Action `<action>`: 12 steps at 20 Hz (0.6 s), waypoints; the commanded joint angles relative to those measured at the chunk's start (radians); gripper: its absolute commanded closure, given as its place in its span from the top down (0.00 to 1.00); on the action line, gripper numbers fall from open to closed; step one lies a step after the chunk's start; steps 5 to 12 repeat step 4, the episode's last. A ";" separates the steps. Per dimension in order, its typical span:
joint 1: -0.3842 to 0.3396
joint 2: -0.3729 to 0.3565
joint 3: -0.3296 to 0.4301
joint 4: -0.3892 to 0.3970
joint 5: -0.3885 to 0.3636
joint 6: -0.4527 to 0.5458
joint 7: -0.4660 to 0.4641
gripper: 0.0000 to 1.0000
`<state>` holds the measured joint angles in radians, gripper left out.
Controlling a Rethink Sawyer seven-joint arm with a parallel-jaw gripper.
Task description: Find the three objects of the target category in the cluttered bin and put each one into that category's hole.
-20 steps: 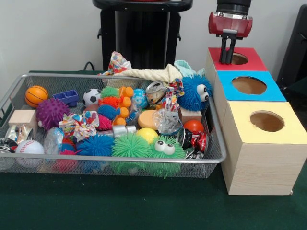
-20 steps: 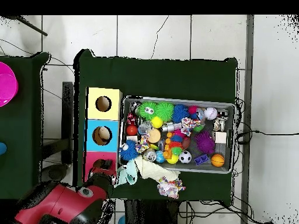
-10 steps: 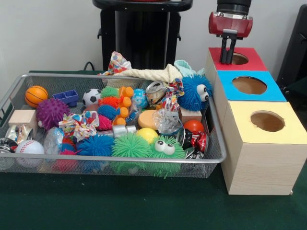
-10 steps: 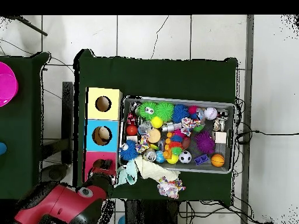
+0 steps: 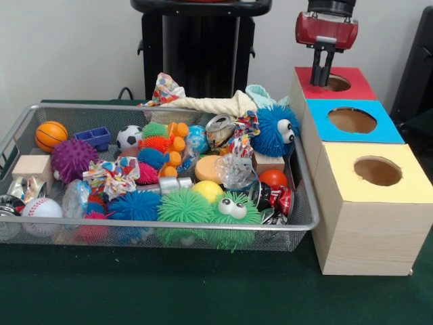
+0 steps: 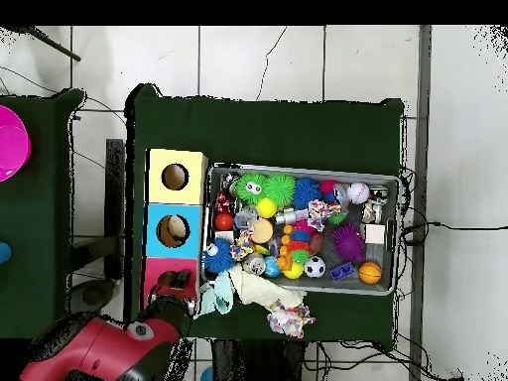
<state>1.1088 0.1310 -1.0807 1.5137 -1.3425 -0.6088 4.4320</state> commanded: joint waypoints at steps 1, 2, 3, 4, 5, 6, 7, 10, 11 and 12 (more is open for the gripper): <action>-0.009 0.046 0.031 -0.028 0.074 -0.063 0.314 0.00; -0.011 0.047 0.027 -0.029 0.075 -0.066 0.313 0.00; -0.011 0.043 0.029 -0.029 0.075 -0.055 0.311 0.00; -0.008 0.053 0.015 -0.035 0.074 -0.068 0.310 0.00; -0.008 0.053 0.015 -0.035 0.074 -0.068 0.310 0.00; -0.008 0.053 0.015 -0.035 0.074 -0.068 0.310 0.00; -0.008 0.053 0.015 -0.035 0.074 -0.068 0.310 0.00; -0.008 0.053 0.015 -0.035 0.074 -0.068 0.310 0.00; -0.008 0.053 0.015 -0.035 0.074 -0.068 0.310 0.00; -0.008 0.053 0.015 -0.035 0.074 -0.068 0.310 0.00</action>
